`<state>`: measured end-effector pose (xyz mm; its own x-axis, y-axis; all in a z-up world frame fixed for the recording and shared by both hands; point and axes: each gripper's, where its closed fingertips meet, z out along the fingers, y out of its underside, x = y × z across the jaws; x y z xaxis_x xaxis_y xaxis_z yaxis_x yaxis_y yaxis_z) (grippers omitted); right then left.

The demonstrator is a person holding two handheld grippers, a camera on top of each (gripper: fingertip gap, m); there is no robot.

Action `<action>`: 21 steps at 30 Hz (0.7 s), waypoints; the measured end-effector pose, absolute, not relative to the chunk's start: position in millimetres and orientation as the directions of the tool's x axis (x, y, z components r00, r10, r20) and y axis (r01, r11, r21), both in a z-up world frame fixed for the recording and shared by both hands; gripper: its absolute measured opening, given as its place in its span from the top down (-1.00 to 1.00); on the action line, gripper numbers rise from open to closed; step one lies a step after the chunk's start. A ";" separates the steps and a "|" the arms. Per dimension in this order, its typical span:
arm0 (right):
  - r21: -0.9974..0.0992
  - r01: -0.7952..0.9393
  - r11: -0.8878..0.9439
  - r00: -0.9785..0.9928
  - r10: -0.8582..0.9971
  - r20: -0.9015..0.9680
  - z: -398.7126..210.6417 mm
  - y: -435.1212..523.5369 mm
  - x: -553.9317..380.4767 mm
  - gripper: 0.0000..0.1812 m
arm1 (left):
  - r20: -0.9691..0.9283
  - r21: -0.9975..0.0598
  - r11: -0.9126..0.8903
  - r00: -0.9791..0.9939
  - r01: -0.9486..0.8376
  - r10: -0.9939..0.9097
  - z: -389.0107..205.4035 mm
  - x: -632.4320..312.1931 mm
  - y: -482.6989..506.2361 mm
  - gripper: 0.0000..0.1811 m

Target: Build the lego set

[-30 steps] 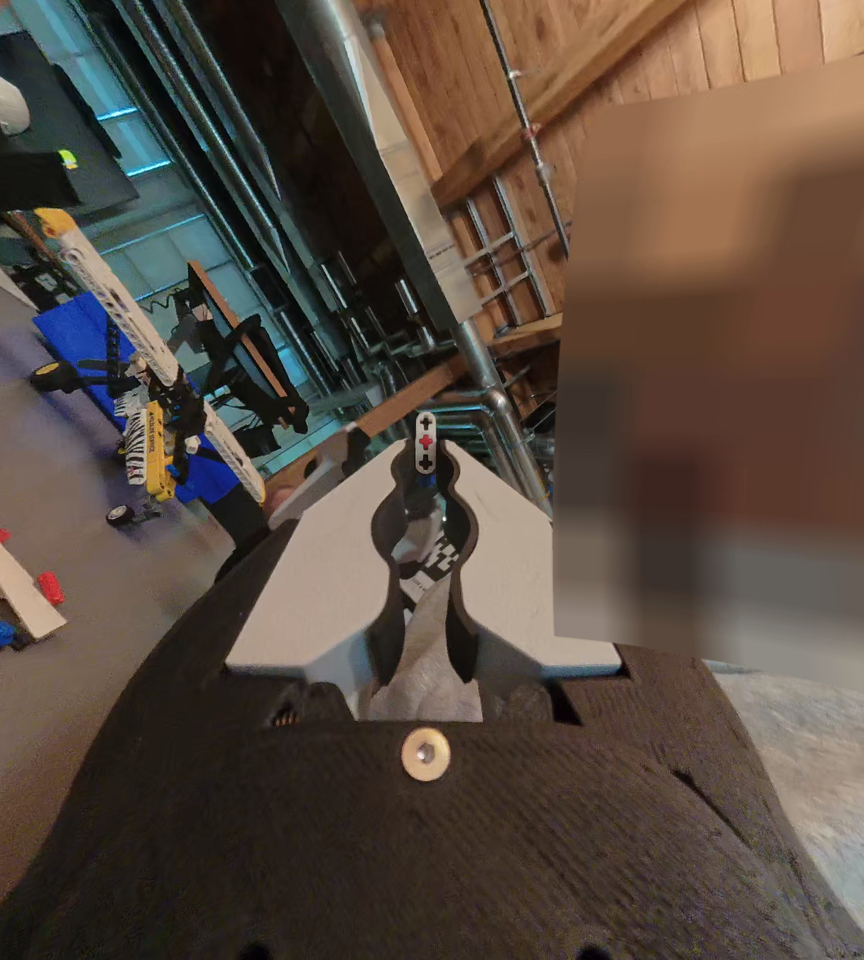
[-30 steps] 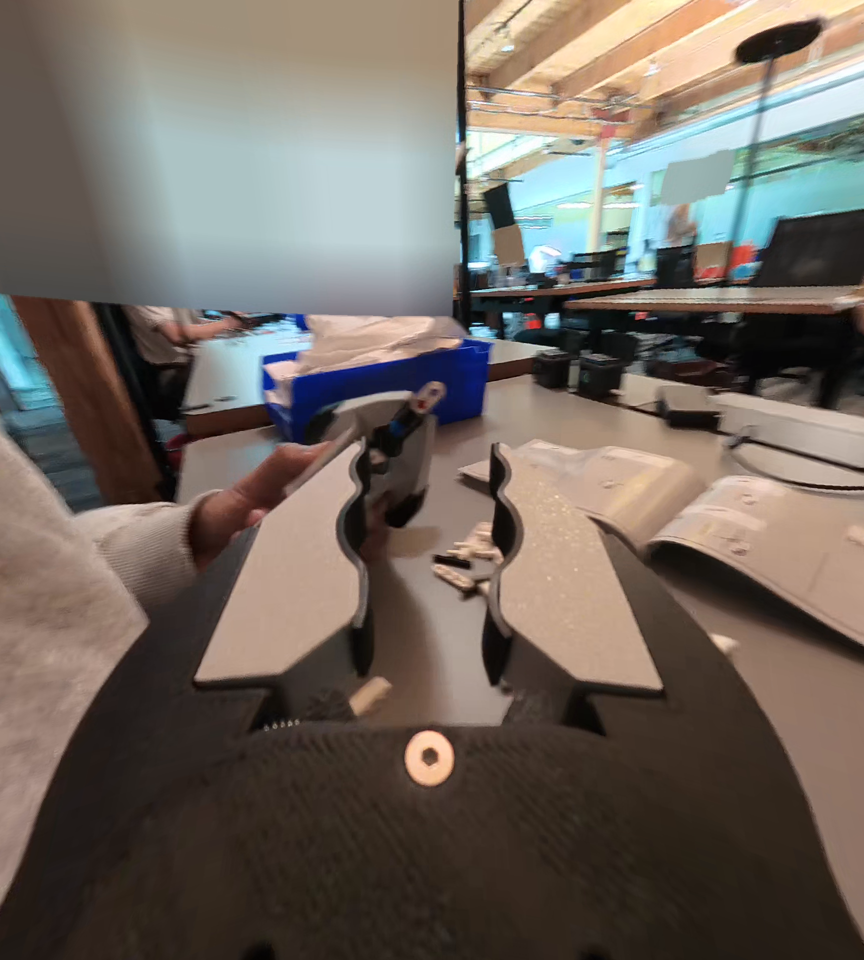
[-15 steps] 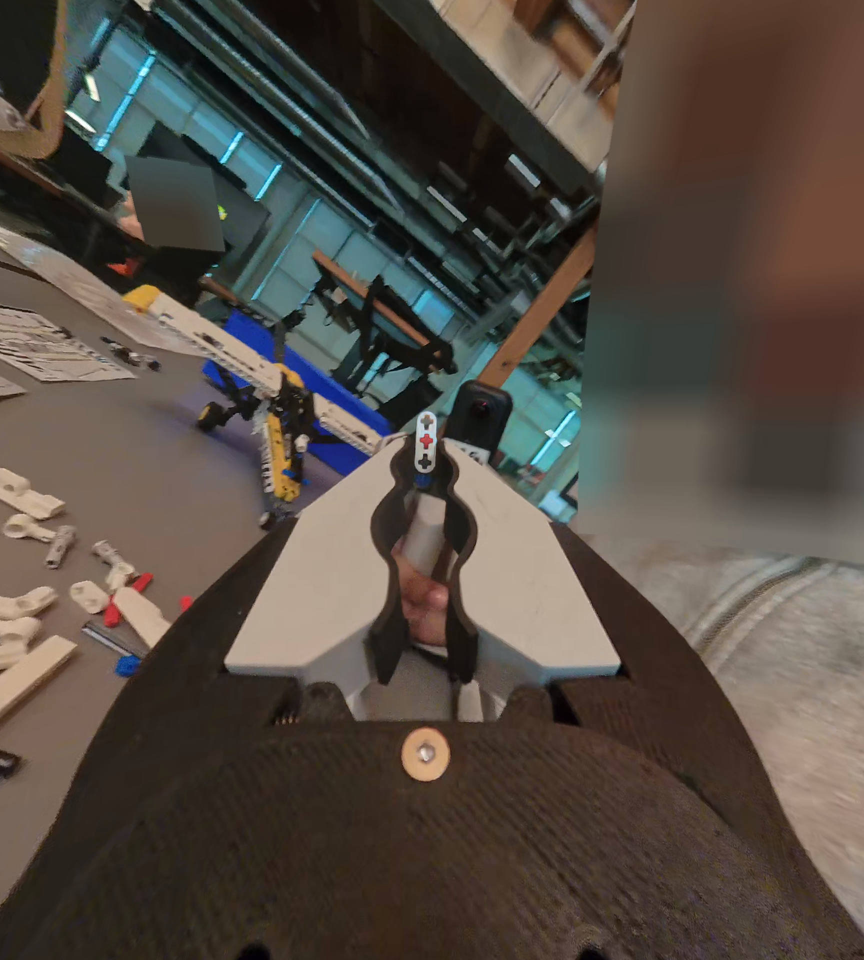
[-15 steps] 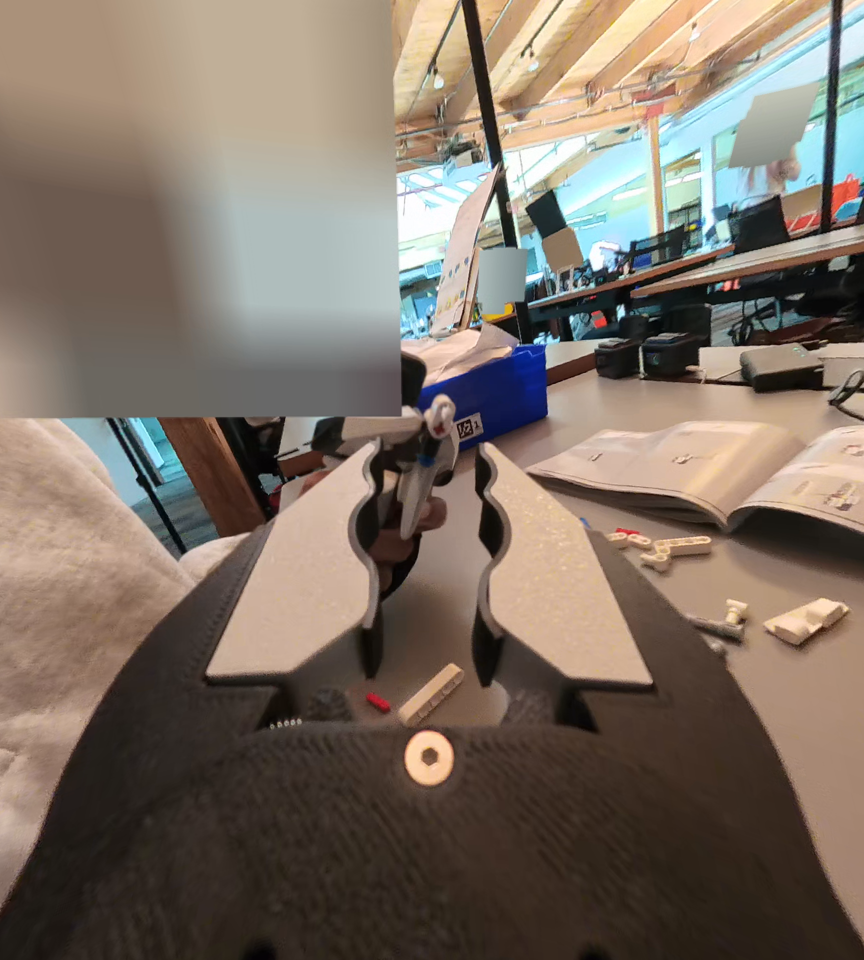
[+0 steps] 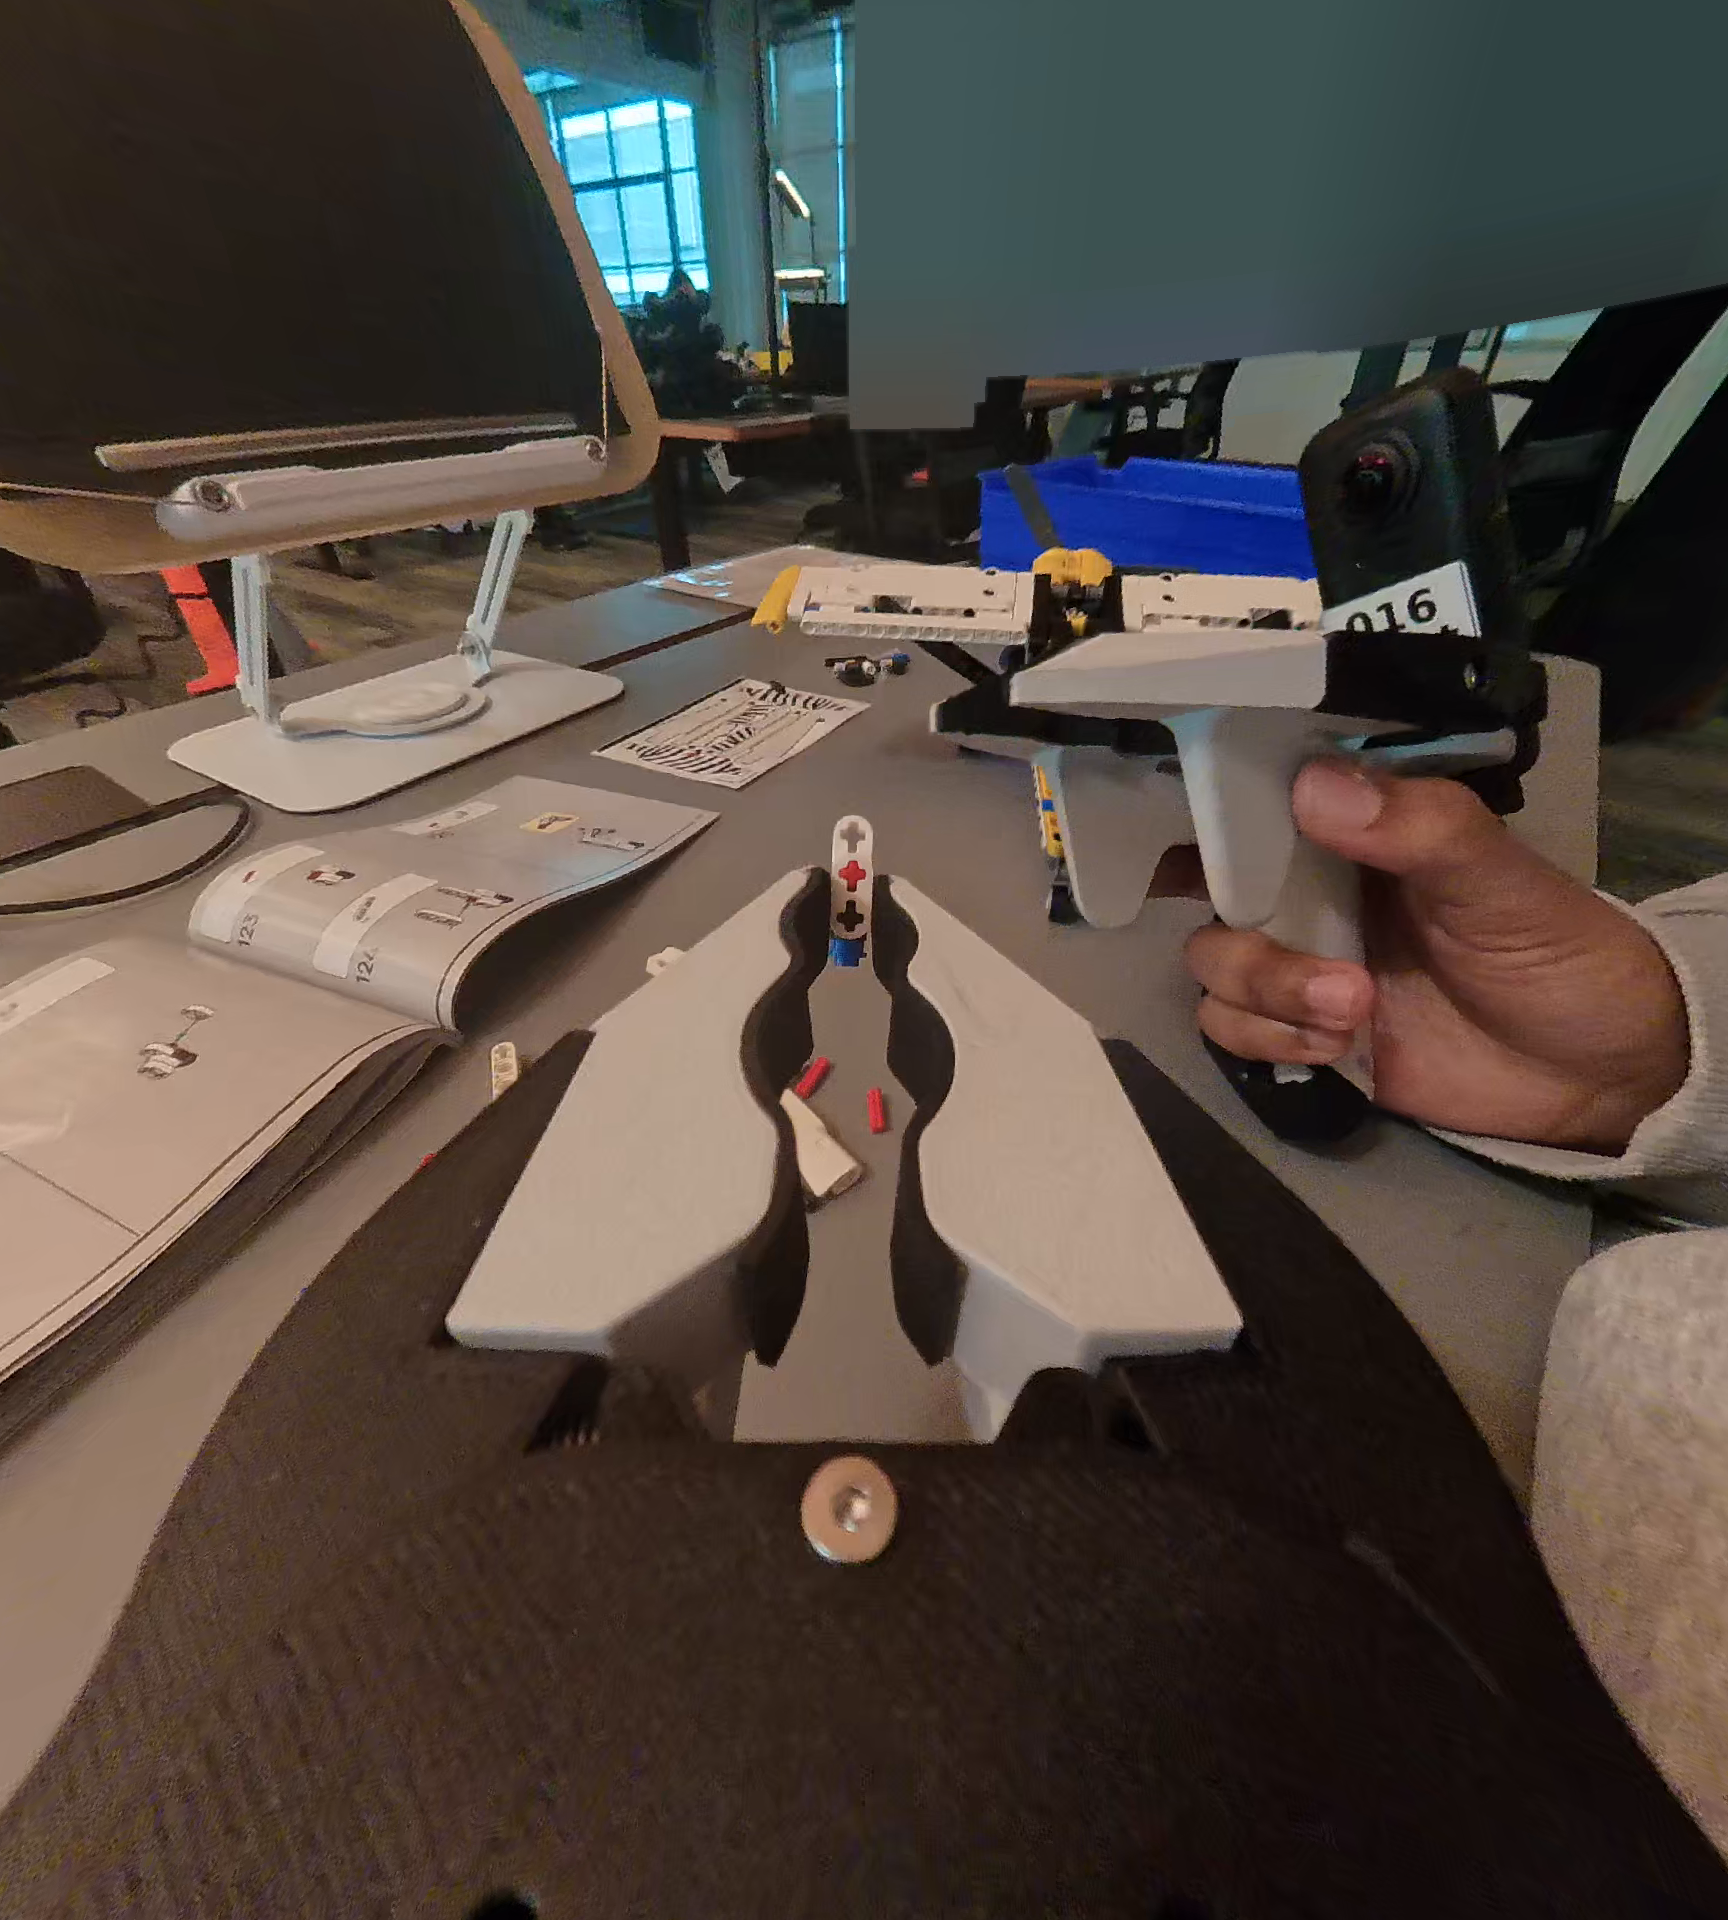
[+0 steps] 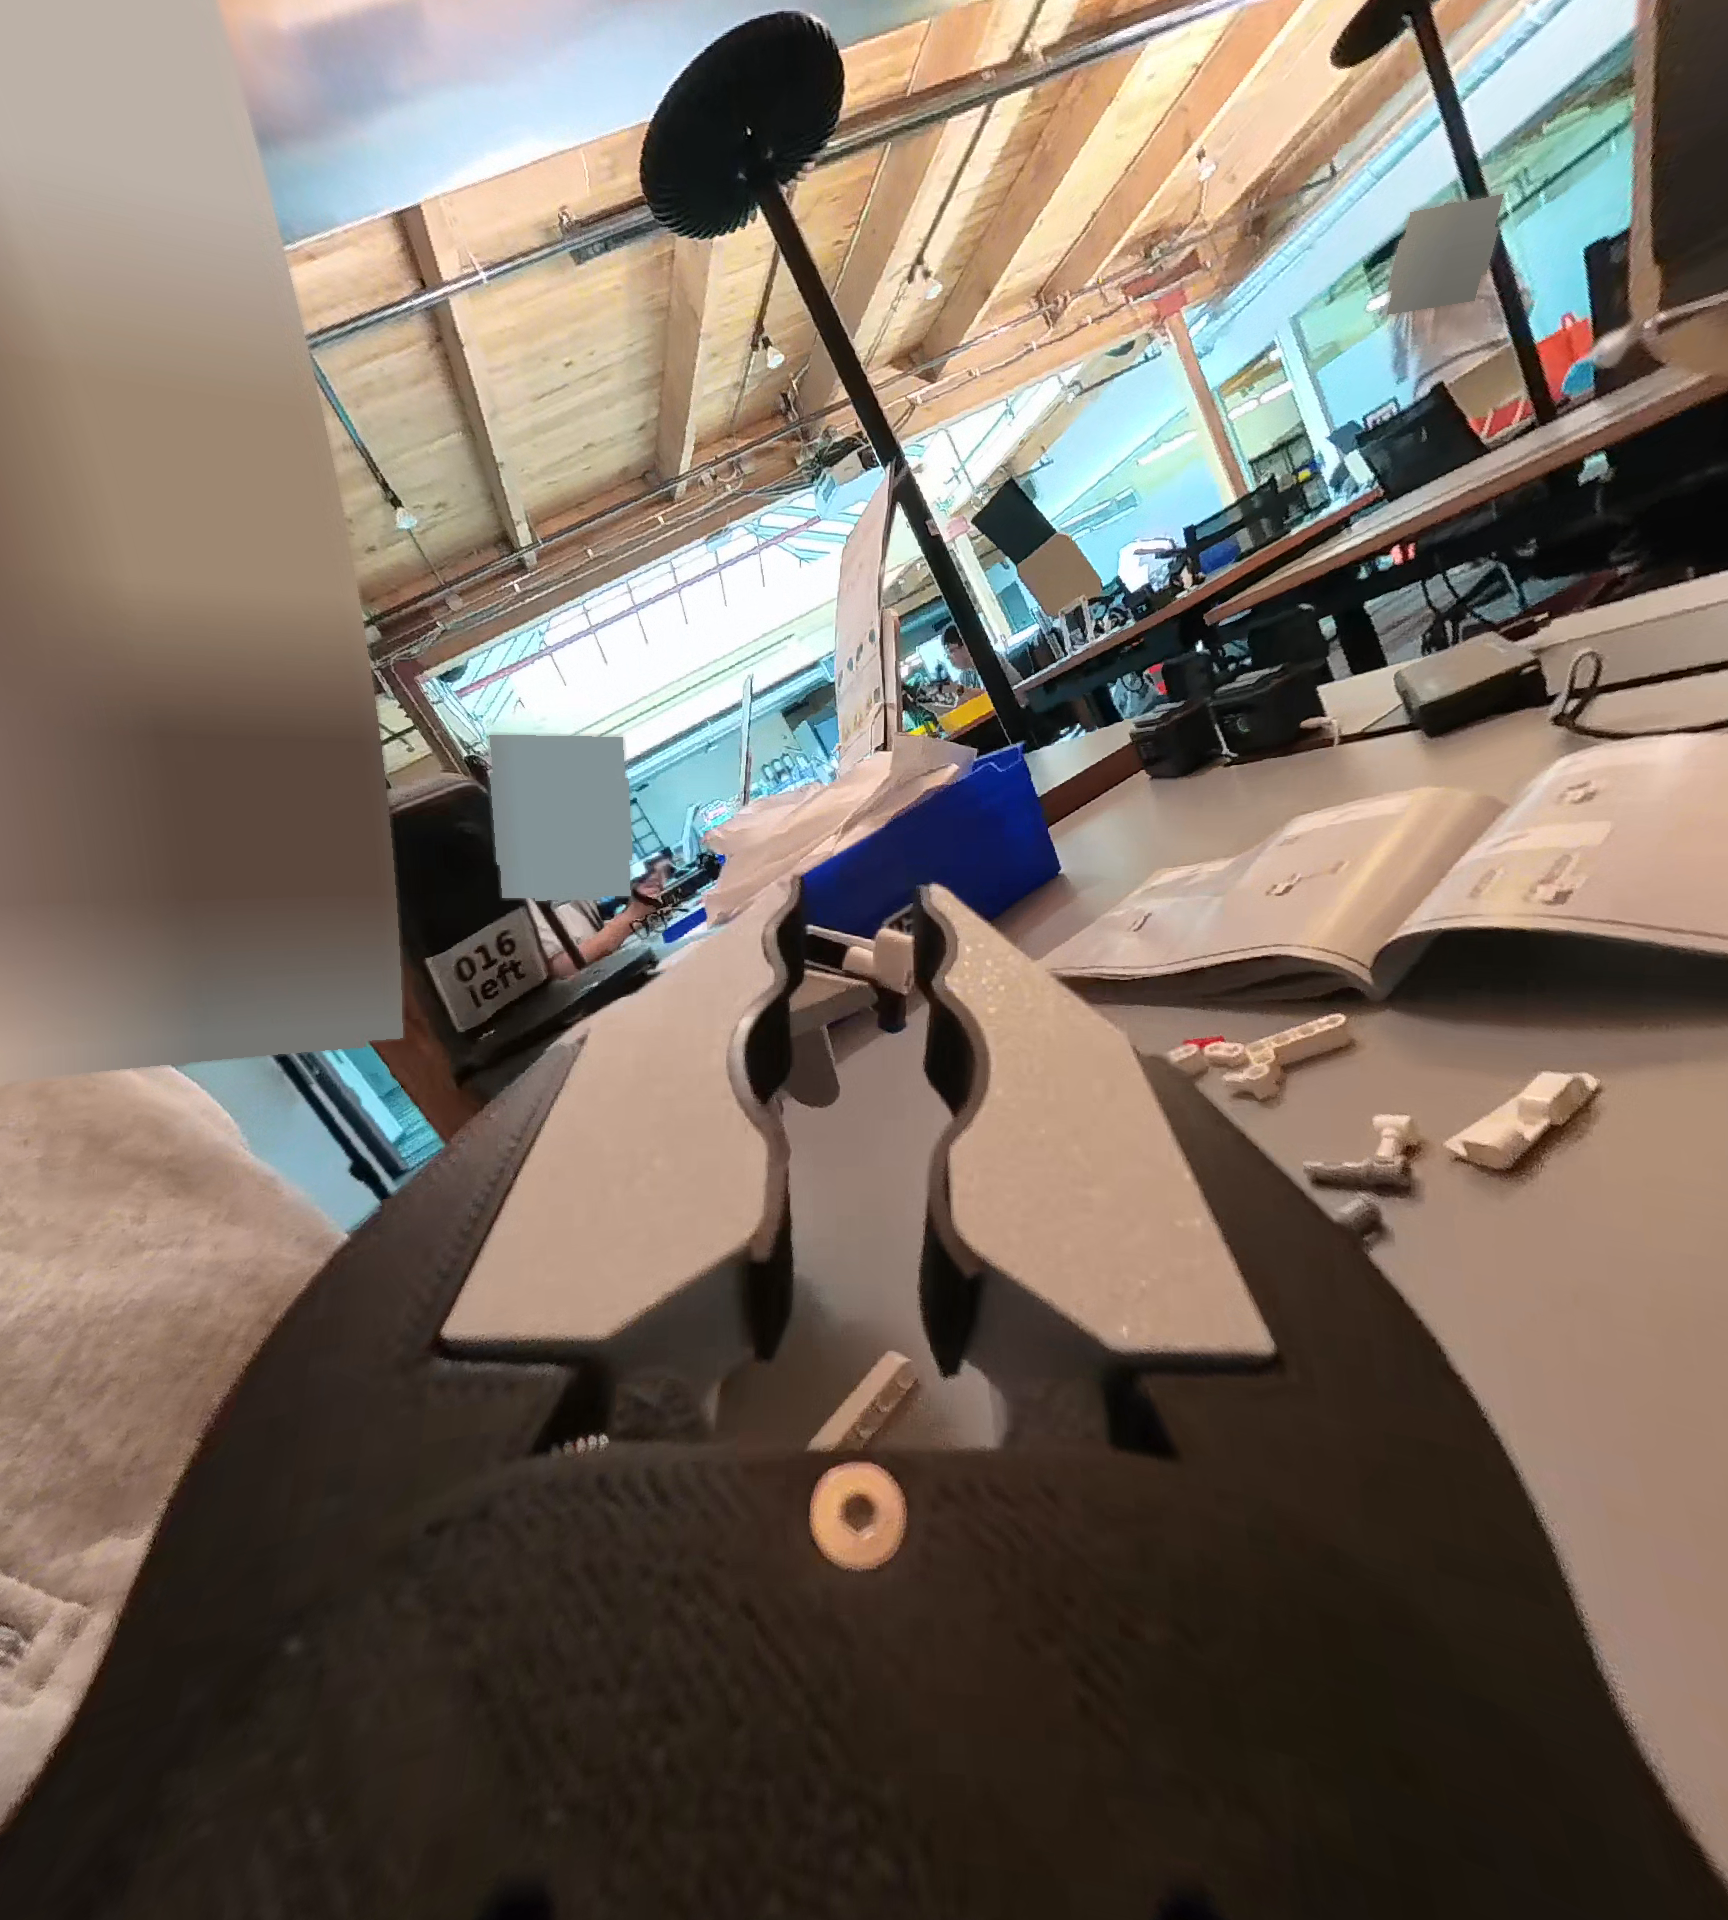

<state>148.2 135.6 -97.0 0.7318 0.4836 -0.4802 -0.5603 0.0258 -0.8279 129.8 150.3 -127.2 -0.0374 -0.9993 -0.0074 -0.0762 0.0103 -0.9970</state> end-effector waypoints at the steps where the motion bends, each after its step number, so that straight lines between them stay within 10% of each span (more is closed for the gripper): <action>1: -0.827 -0.561 0.011 0.729 0.480 -0.488 -99.4 137.3 148.1 0.80 | -0.014 -0.997 0.017 -0.035 -0.078 -0.999 -127.4 129.8 150.2 0.93; 14: -0.828 -0.558 -0.056 0.718 0.466 -0.516 -111.0 141.5 143.1 0.82 | 0.024 -0.998 -0.018 -0.112 -0.057 -0.993 -124.8 129.5 140.1 0.93; 21: -0.821 -0.569 -0.053 0.699 0.494 -0.516 -107.5 139.4 139.9 0.80 | 0.367 -0.920 -0.393 -0.343 0.005 -0.865 -105.0 117.7 138.1 0.94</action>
